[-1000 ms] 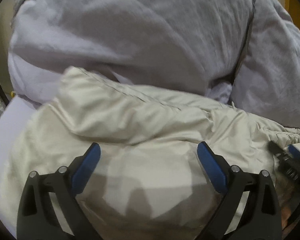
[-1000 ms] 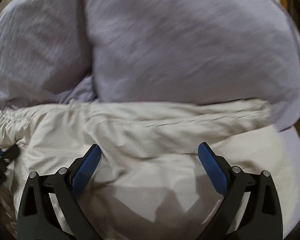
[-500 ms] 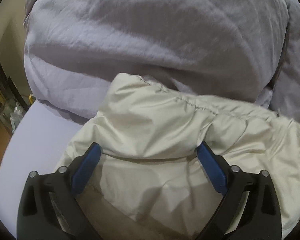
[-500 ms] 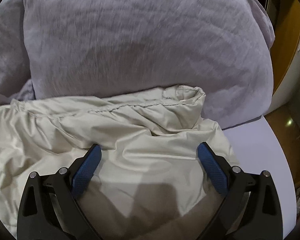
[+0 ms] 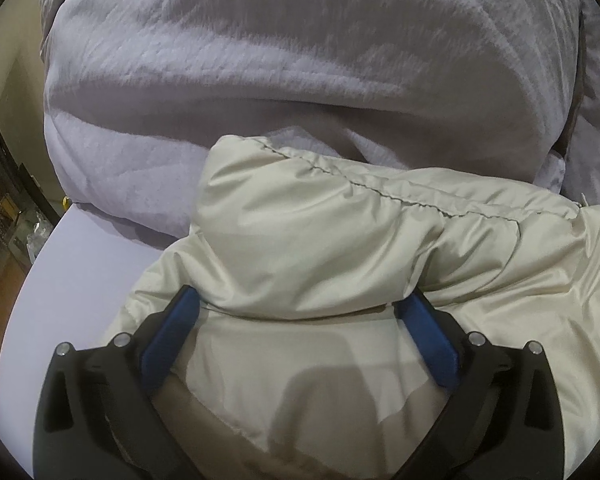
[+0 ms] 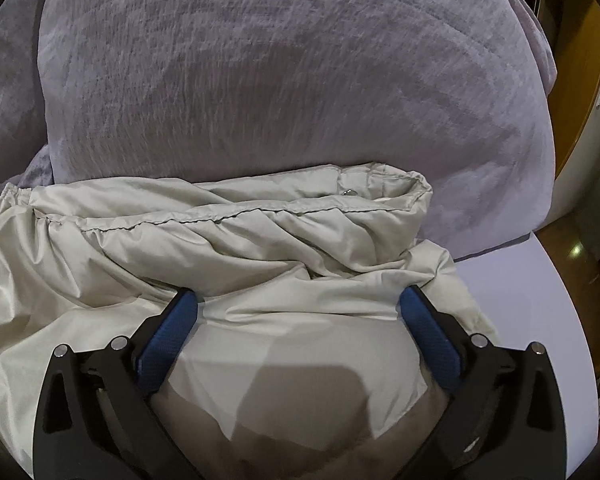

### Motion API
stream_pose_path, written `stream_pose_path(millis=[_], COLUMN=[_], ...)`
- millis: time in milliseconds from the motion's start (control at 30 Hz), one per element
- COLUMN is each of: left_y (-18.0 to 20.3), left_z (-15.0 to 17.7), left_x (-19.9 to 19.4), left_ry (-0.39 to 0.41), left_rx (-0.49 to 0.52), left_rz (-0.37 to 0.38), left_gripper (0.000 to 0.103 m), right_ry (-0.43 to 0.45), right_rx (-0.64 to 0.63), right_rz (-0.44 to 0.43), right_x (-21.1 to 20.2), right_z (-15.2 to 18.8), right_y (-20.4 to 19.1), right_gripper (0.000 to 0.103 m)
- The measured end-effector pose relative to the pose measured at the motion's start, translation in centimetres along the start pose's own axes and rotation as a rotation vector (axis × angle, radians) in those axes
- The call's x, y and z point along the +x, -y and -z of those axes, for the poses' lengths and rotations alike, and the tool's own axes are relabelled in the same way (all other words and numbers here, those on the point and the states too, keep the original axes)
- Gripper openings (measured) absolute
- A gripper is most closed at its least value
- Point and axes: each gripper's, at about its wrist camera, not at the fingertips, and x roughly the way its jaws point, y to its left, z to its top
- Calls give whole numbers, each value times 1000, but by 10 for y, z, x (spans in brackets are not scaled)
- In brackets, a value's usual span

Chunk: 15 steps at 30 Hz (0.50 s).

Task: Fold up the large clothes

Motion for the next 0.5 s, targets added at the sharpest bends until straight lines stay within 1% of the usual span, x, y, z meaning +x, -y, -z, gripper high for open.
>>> stream_pose_path(millis=[267,400,433,500], left_y=[-2,-5,-7,-14], left_z=[3,3,3,4], left_x=[8,-5,-9,-23], left_ry=[-5,-32,-40,-39], left_rx=[-1,7,7,4], left_rz=[0,-11,-8,10], left_gripper=[101,100,99,99], right_ry=[-7,-42,-60,-66], right_rx=[-2,5,16,42], right_rz=[-2,-5,-4,-6], right_x=[4,2,-1,-12], right_z=[-1,-6,-8,-7], right_y=[7,10,14,25], right_gripper=[102,102,102,102])
